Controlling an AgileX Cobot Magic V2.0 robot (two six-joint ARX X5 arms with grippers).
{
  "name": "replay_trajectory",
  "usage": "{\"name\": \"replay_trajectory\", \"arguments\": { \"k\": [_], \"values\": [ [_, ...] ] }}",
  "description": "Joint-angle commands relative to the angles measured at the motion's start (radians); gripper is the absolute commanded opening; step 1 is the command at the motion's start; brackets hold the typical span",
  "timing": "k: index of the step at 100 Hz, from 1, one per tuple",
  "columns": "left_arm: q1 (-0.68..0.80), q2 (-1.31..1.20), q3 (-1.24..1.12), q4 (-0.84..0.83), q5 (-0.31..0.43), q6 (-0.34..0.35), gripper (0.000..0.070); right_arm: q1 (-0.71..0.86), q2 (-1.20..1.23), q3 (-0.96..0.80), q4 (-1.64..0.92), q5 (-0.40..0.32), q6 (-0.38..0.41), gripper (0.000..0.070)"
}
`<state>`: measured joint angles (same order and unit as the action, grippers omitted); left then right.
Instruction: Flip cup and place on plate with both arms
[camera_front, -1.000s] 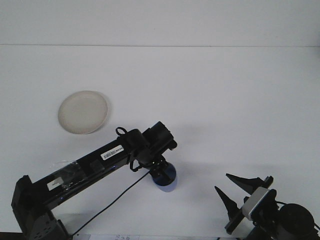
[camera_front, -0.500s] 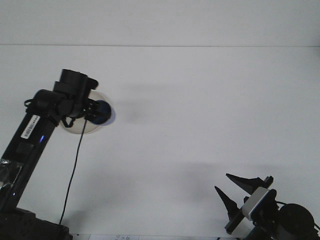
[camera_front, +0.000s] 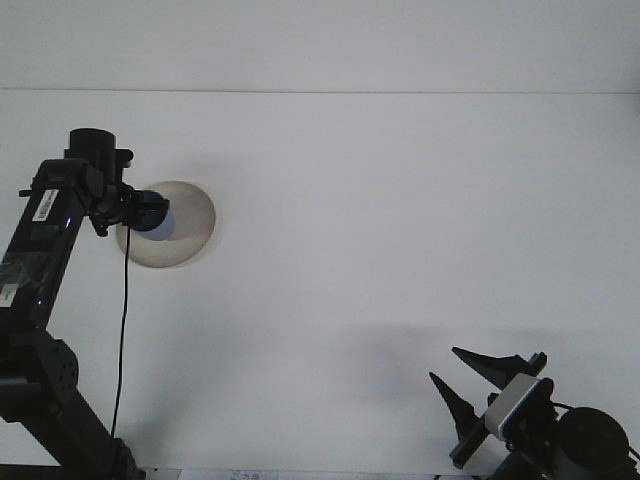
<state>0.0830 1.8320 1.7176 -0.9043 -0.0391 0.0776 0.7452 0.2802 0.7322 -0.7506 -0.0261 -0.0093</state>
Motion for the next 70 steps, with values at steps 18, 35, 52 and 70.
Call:
{"name": "replay_trajectory", "arguments": {
  "k": [18, 35, 52, 70],
  "values": [
    [-0.001, 0.075, 0.026, 0.008, 0.002, -0.018, 0.0014, 0.009, 0.0, 0.004, 0.009, 0.0, 0.026, 0.0335],
    [-0.001, 0.072, 0.037, 0.001, 0.003, -0.049, 0.0253, 0.009, 0.0, 0.004, 0.009, 0.0, 0.037, 0.0335],
    [-0.001, 0.07, 0.092, -0.033, 0.013, -0.072, 0.0489, 0.009, 0.0, 0.004, 0.009, 0.0, 0.037, 0.0335],
    [-0.001, 0.015, 0.216, -0.093, 0.041, -0.098, 0.0494, 0.009, 0.0, 0.004, 0.006, 0.002, 0.036, 0.0336]
  ]
}}
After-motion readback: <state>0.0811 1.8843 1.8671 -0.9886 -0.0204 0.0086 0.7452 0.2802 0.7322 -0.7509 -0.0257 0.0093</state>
